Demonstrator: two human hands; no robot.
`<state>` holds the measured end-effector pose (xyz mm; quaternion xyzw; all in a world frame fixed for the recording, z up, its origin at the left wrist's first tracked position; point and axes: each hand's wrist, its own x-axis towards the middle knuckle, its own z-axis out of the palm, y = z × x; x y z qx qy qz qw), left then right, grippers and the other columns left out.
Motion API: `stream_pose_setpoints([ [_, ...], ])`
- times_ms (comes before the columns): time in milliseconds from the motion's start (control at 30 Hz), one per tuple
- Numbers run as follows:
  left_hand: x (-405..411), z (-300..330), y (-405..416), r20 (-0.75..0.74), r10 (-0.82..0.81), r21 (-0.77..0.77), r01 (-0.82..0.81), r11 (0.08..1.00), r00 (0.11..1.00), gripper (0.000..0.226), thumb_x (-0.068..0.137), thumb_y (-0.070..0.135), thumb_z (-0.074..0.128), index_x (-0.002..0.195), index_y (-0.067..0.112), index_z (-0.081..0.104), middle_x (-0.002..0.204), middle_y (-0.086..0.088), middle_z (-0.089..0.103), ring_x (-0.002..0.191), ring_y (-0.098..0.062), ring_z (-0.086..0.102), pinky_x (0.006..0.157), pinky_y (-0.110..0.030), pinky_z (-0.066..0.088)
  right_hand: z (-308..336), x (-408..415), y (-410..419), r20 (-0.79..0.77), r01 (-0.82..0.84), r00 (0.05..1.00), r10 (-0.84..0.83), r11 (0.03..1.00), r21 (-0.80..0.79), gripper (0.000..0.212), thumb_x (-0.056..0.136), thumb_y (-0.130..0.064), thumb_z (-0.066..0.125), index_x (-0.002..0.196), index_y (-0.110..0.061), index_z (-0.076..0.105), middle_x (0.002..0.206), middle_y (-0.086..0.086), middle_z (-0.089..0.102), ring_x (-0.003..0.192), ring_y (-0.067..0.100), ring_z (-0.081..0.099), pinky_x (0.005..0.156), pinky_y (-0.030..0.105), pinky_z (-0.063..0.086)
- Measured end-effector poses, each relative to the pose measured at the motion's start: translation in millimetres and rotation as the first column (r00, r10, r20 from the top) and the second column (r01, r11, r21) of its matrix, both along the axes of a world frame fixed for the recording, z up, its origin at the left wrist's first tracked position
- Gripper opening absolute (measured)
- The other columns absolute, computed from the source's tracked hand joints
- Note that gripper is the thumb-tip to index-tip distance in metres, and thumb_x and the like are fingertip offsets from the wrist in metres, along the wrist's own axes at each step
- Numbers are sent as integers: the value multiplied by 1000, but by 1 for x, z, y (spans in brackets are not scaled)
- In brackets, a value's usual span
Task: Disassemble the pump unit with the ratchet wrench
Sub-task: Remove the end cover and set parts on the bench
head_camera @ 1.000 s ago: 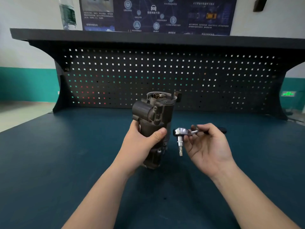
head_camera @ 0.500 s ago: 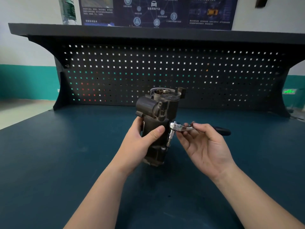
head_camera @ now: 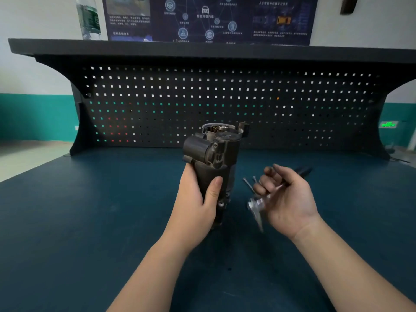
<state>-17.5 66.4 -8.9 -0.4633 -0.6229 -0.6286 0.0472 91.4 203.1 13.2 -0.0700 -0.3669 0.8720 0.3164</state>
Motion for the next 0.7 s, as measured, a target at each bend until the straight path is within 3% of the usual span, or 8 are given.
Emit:
stream_pose_setpoints([
  [133,4,-1,6,-10,55,28,-54,998,998,28,85,59,43,110,49,36,112,18,49,108,4,47,83,-1,33,-7,-5,-3,138,-21,990,4,992,122,29,81,-38,56,92,-12,63,40,-5,26,32,7,25,37,18,23],
  [267,8,2,10,8,83,64,-83,994,997,45,67,54,69,101,51,39,104,15,54,99,3,54,78,-7,41,-5,-6,-12,135,-106,988,77,969,224,45,81,-44,64,117,-18,65,47,-3,36,30,4,25,34,18,22],
  [433,13,1,14,14,167,86,-167,982,986,50,59,47,79,94,52,43,97,18,56,94,5,55,74,-6,42,1,-4,-15,200,-44,980,10,985,169,37,73,-46,70,95,-16,66,50,-1,41,29,4,23,33,16,20],
  [533,18,-5,14,-56,133,26,-132,991,990,44,64,41,78,93,48,46,96,17,55,94,3,54,75,-8,42,5,2,-8,206,9,978,-37,990,138,51,71,-64,65,97,-20,59,50,-4,47,30,4,25,32,16,22],
  [600,21,-8,14,-132,101,-39,-107,994,986,45,66,40,77,97,45,46,98,19,51,98,1,51,79,-9,39,8,7,-3,197,2,980,-31,989,150,53,68,-73,60,83,-22,58,45,-8,43,31,4,25,33,17,22],
  [700,26,-9,15,-243,66,-112,-95,989,968,46,69,43,73,103,47,42,101,24,45,105,0,45,85,-5,33,11,13,4,252,25,966,-60,990,139,50,71,-69,65,70,-20,57,44,-7,41,31,5,28,33,16,24],
])
